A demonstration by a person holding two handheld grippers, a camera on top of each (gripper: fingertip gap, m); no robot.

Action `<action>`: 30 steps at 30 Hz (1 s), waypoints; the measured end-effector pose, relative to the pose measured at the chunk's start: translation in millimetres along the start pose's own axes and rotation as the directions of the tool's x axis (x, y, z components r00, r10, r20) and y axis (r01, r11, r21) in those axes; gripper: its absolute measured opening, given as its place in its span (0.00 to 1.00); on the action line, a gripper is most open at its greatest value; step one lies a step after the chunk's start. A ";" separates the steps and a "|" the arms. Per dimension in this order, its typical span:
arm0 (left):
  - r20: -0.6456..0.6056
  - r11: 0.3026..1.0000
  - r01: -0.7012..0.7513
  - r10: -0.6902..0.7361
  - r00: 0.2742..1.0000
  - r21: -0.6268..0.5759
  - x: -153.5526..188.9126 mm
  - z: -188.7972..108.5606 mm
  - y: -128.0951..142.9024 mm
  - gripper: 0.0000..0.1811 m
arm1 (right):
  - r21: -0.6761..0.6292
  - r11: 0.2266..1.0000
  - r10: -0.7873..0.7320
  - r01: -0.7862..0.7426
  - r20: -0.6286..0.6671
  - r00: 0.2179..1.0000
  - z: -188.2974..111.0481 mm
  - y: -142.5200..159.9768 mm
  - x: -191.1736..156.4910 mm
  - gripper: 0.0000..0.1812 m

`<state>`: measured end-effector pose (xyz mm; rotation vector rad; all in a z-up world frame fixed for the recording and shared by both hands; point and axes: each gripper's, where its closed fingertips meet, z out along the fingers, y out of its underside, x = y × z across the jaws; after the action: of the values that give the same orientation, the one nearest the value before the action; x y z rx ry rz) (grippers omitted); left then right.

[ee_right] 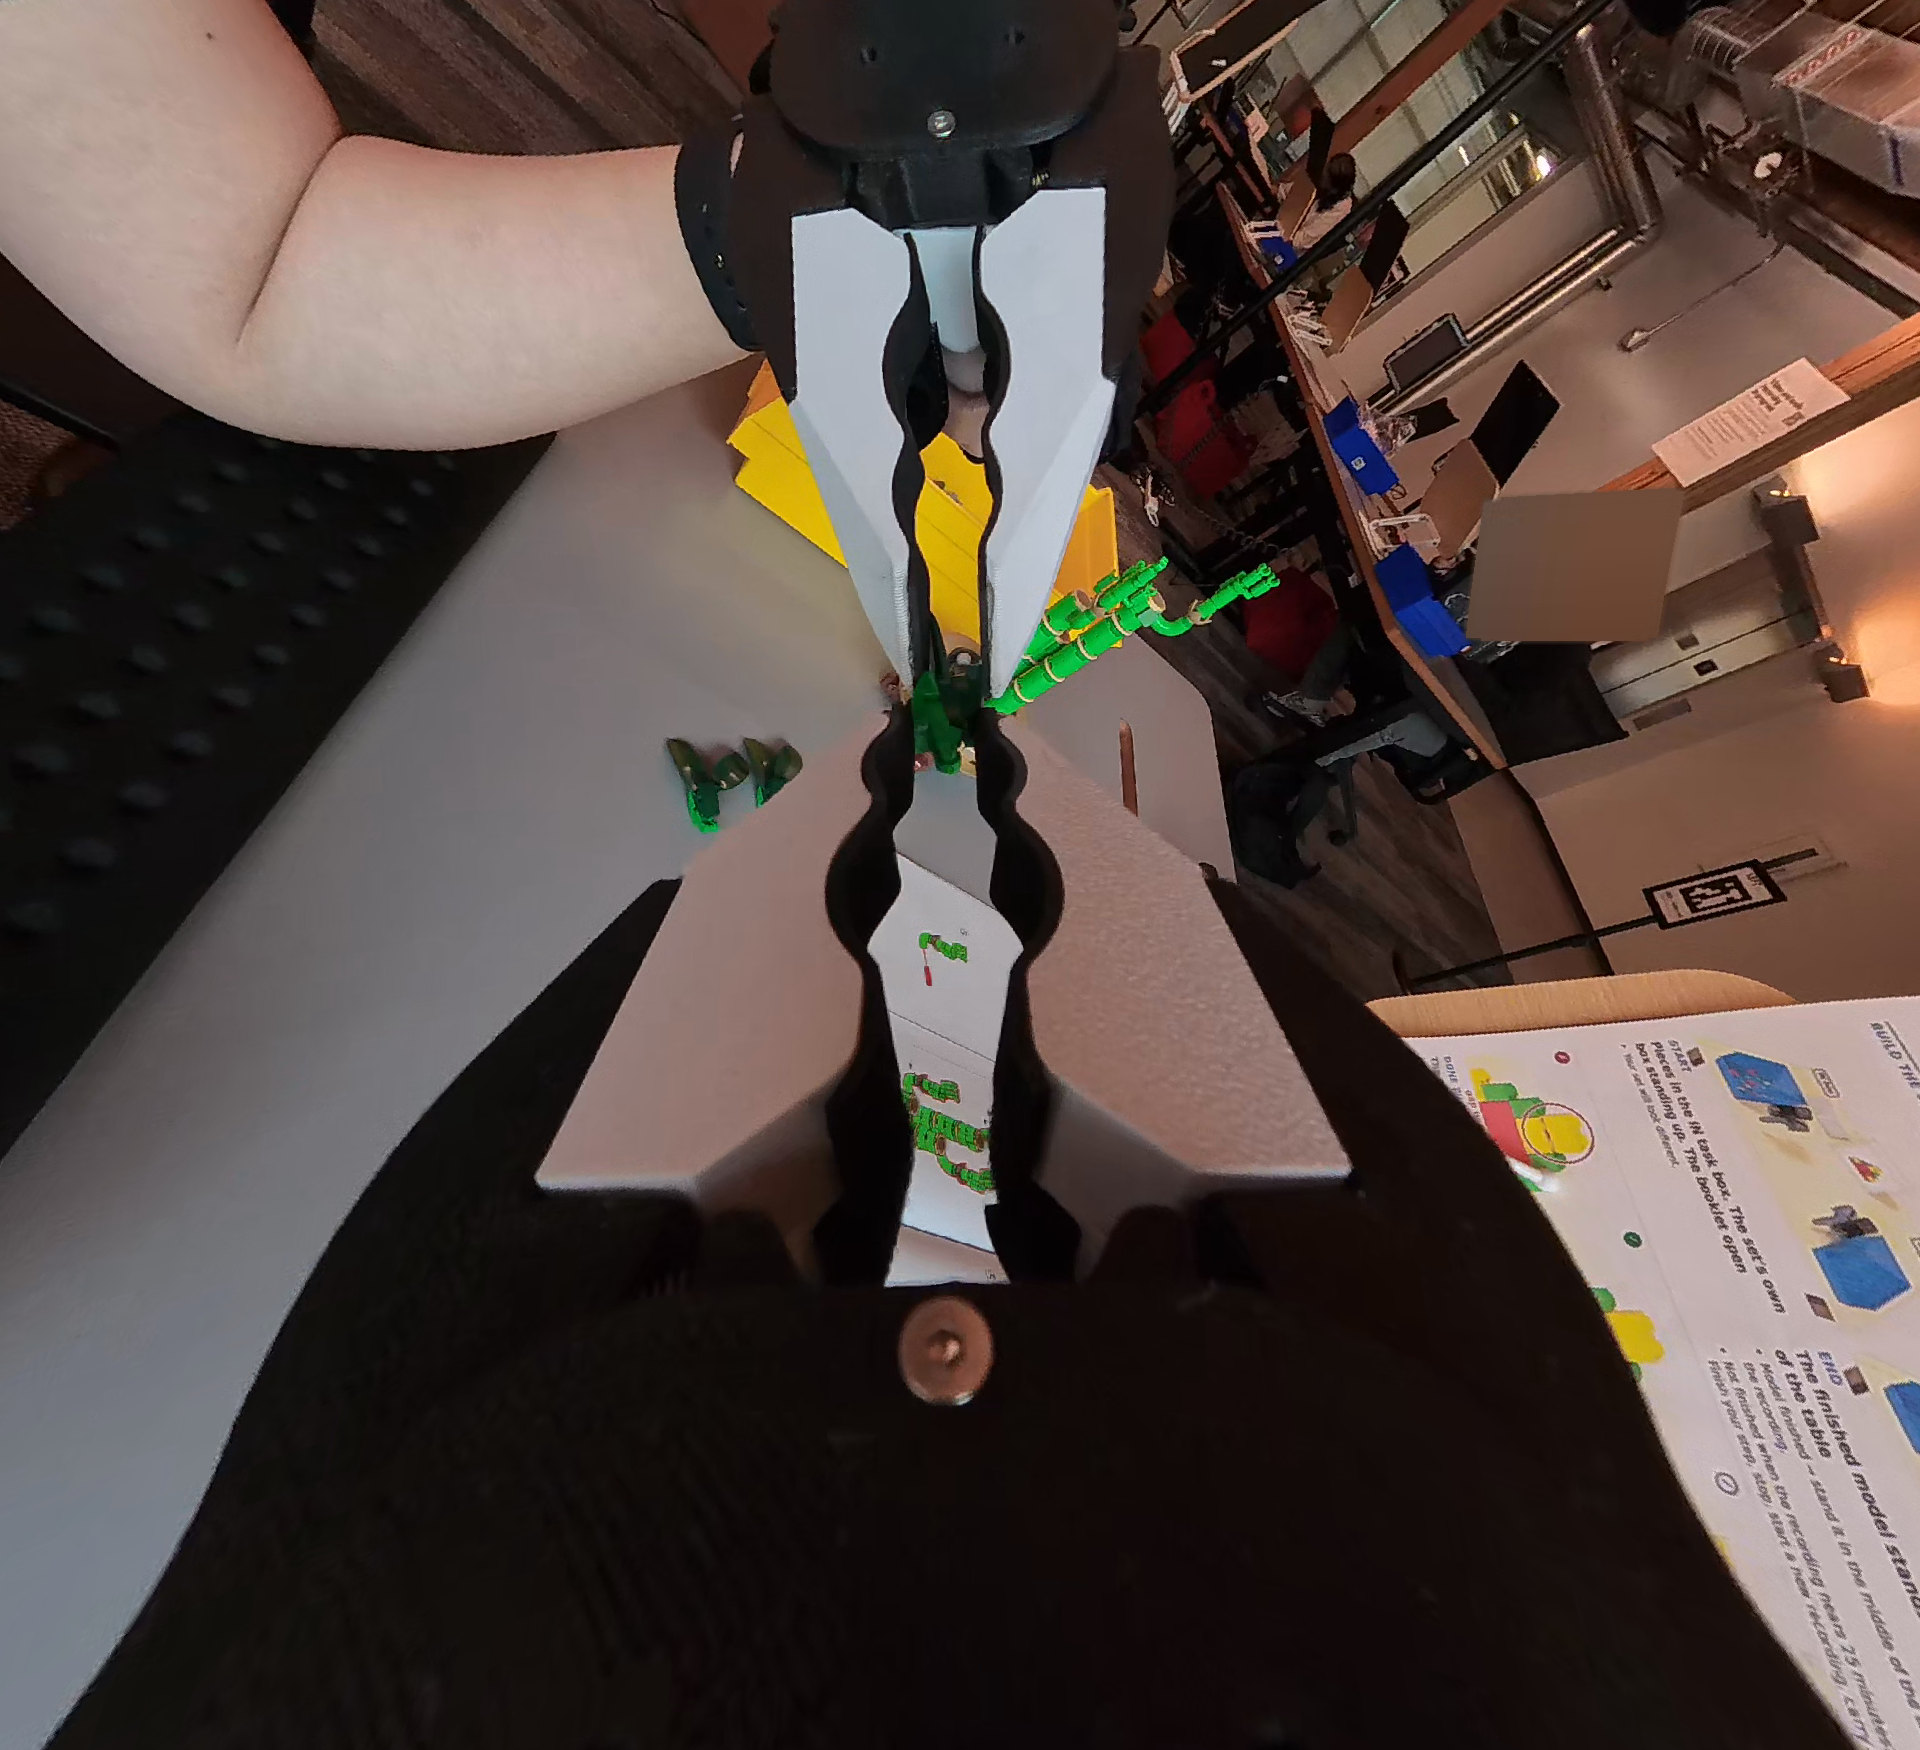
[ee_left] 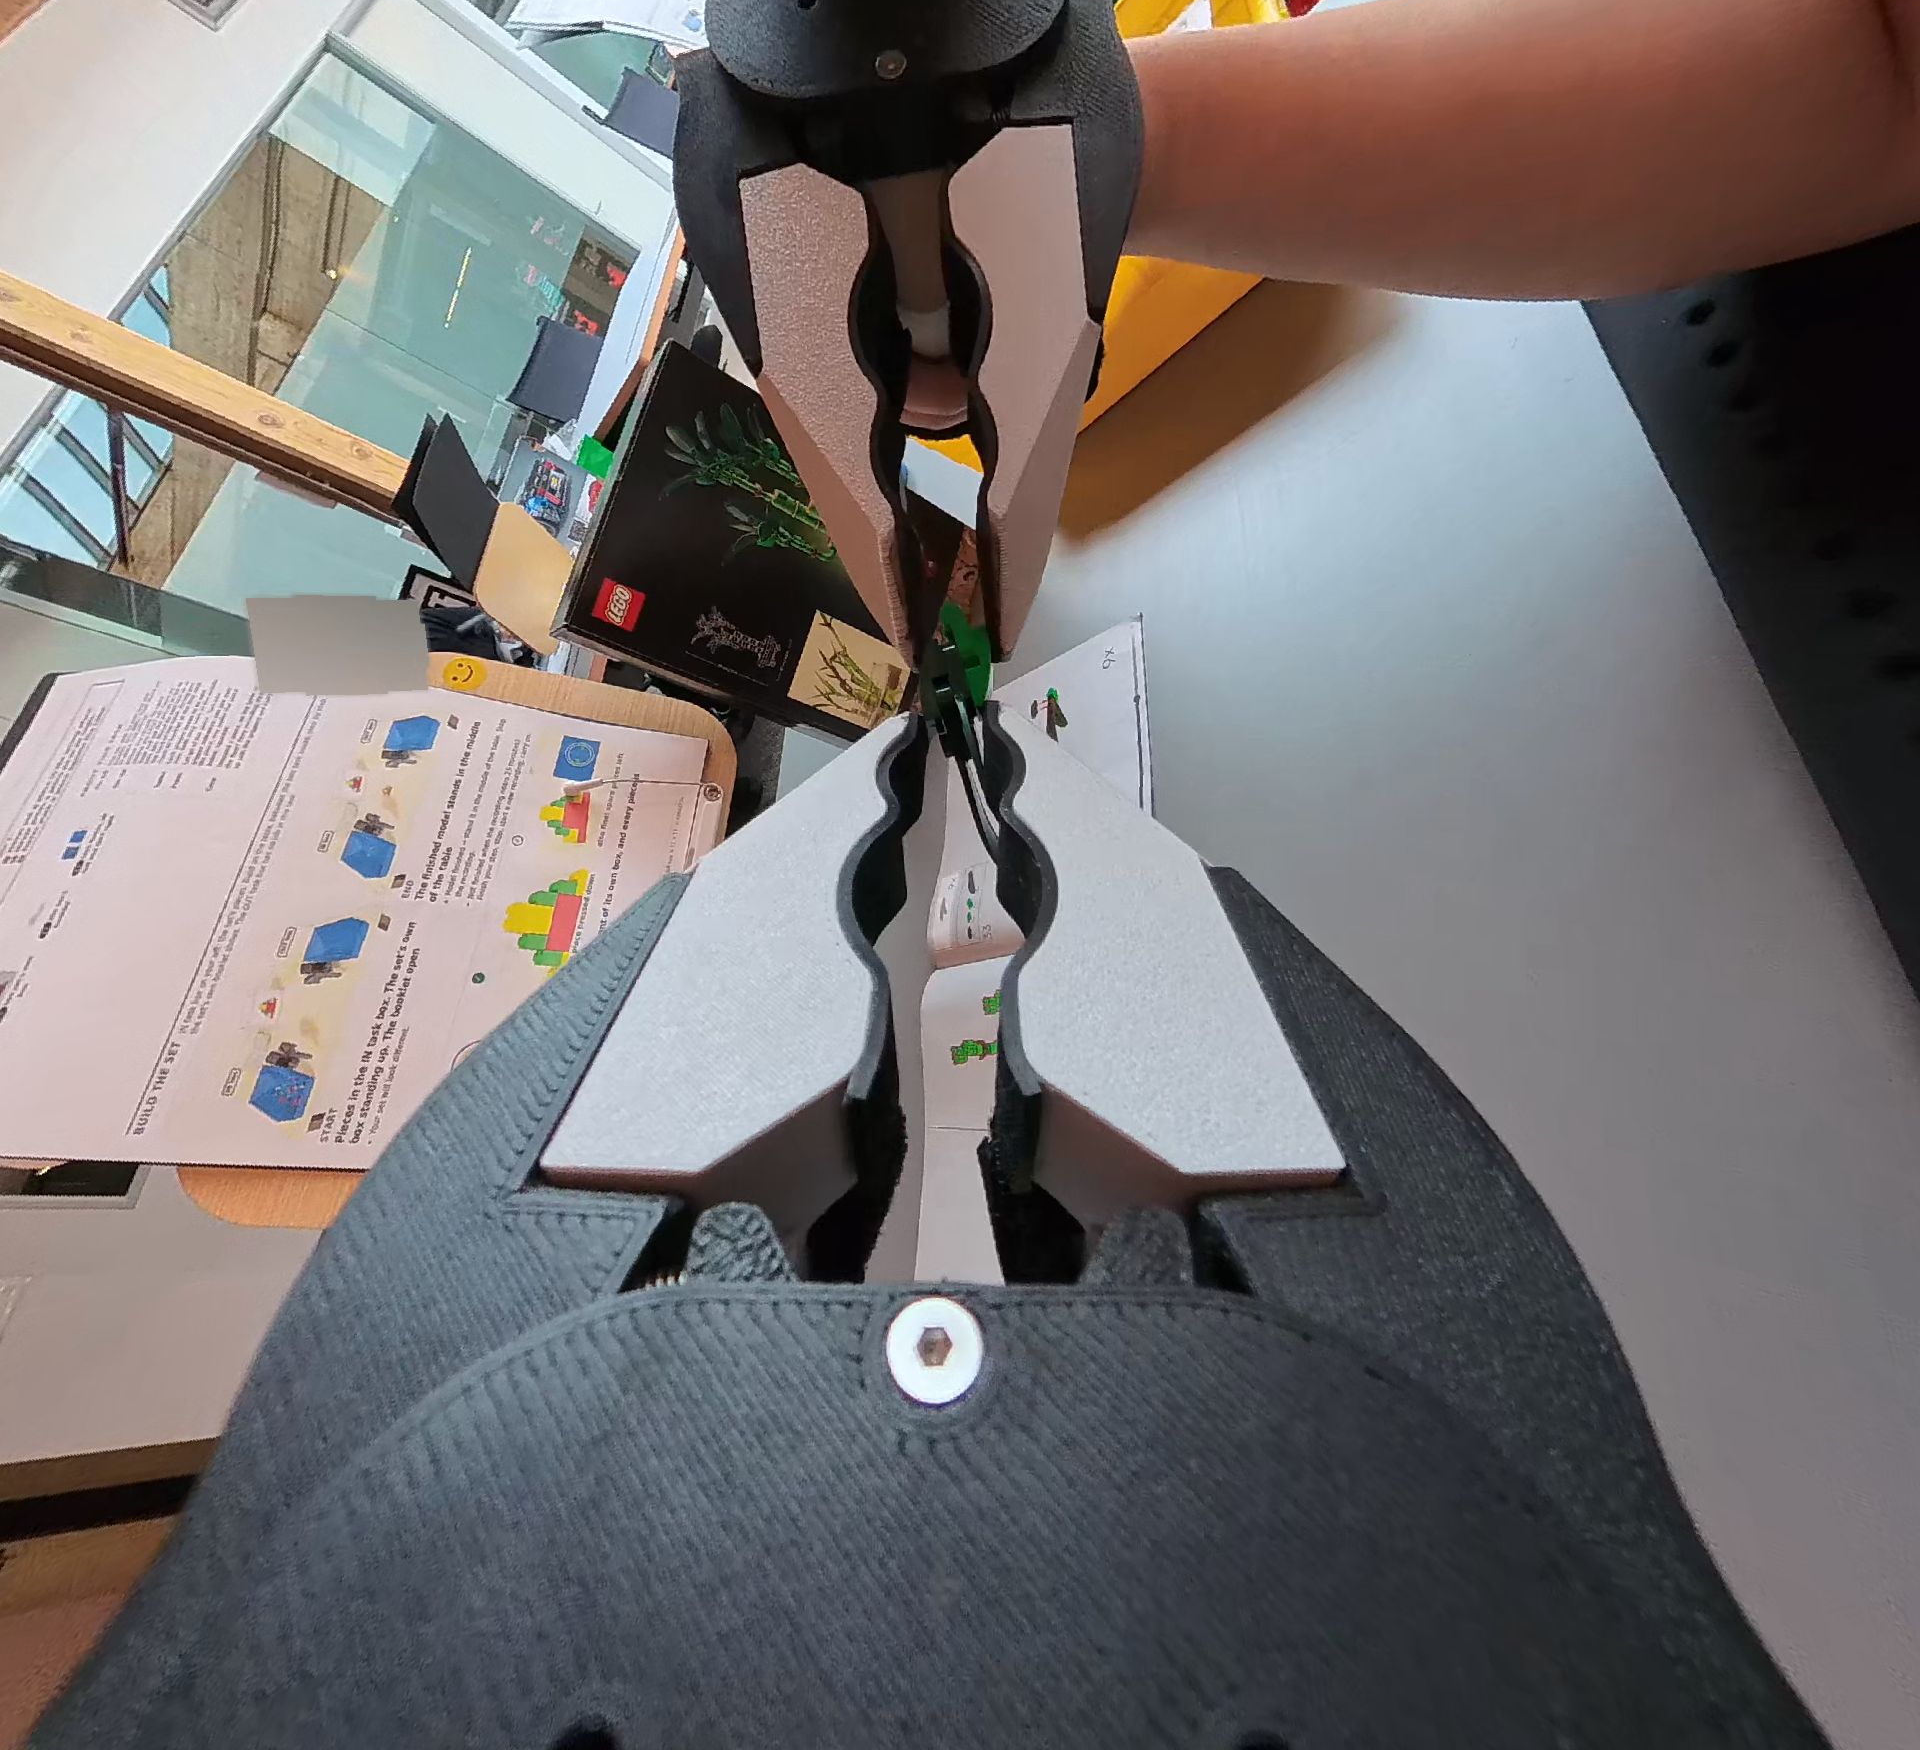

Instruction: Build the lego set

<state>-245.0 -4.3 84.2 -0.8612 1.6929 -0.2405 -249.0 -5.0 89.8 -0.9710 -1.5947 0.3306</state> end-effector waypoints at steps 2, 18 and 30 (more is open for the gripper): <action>-0.001 1.000 0.000 0.000 1.000 -0.003 0.3 -0.1 0.4 0.05 | -0.005 1.000 -0.006 0.006 -0.001 1.000 0.5 0.4 -0.1 0.06; 0.087 0.991 0.036 -0.047 0.995 0.126 -15.9 -4.5 -15.1 0.08 | 0.096 0.995 0.028 -0.022 -0.058 0.998 -9.9 -15.6 11.0 0.06; 0.079 0.994 0.002 -0.010 0.997 0.105 -11.8 -2.4 -14.0 0.05 | 0.077 0.997 0.013 -0.009 -0.058 0.998 -8.2 -12.0 9.7 0.07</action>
<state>-240.7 -7.2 101.9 -0.7876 1.5899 -0.2931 -246.1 -7.7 106.8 -0.9230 -1.5135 0.3650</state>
